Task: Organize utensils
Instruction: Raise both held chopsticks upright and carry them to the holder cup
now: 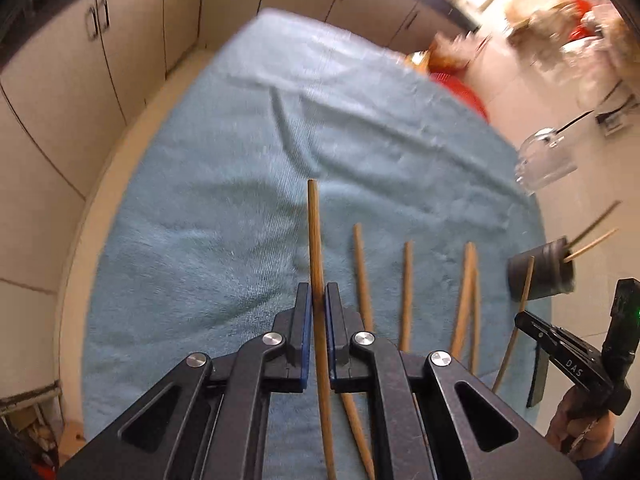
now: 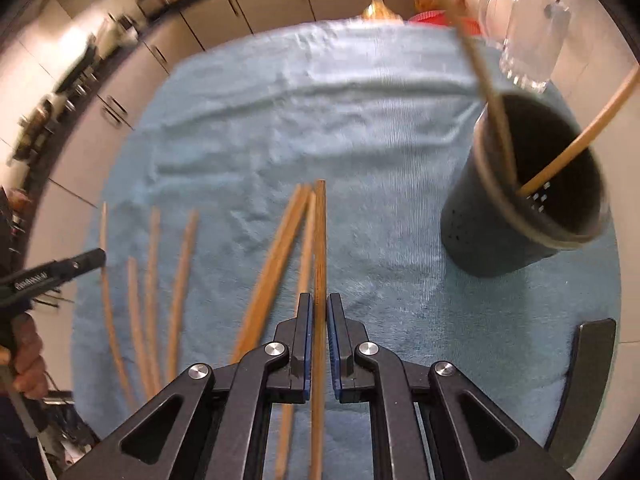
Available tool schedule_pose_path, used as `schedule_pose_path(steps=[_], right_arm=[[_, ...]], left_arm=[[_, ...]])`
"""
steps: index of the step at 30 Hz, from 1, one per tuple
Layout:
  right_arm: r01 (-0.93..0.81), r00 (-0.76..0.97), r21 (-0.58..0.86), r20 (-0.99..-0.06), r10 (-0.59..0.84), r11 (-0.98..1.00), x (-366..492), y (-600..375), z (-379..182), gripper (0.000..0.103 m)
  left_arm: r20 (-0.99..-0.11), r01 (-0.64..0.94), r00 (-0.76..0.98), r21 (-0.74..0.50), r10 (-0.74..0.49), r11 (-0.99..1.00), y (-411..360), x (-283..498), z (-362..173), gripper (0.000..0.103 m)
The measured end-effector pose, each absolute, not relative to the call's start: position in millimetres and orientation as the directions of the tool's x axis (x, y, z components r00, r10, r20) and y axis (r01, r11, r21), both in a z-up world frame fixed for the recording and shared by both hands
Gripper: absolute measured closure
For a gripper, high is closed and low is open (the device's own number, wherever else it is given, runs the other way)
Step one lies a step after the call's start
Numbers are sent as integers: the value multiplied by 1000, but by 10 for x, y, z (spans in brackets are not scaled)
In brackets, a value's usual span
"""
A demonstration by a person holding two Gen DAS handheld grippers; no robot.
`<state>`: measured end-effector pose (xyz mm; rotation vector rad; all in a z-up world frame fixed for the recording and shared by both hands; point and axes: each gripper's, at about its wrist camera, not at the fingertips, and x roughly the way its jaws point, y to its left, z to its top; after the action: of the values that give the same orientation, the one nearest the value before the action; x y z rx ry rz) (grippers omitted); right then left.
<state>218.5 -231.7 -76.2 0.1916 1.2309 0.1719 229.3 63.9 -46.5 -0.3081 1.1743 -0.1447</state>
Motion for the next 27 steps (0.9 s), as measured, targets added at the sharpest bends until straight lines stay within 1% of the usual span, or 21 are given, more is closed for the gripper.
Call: schedule_pose_path(steps=[5, 7, 11, 16, 27], right_arm=[[-12, 435, 327, -849, 299, 945, 1992, -2422, -432, 96], [-17, 476, 337, -825, 304, 941, 1922, -2459, -316, 96], [-19, 543, 375, -774, 325, 927, 1739, -2565, -107, 96], [-19, 571, 383, -754, 324, 923, 1654, -2600, -10, 96], [-21, 611, 398, -721, 327, 917, 1621, -2774, 115, 96]], left_arm=[[-833, 11, 496, -278, -246, 961, 558, 2043, -27, 97], [-818, 19, 523, -270, -239, 963, 558, 1952, 95, 97], [-792, 26, 557, -283, -249, 959, 547, 1848, 278, 97], [-773, 35, 587, -274, -241, 961, 498, 1783, 439, 98], [-750, 51, 619, -256, -232, 965, 355, 1744, 601, 98]])
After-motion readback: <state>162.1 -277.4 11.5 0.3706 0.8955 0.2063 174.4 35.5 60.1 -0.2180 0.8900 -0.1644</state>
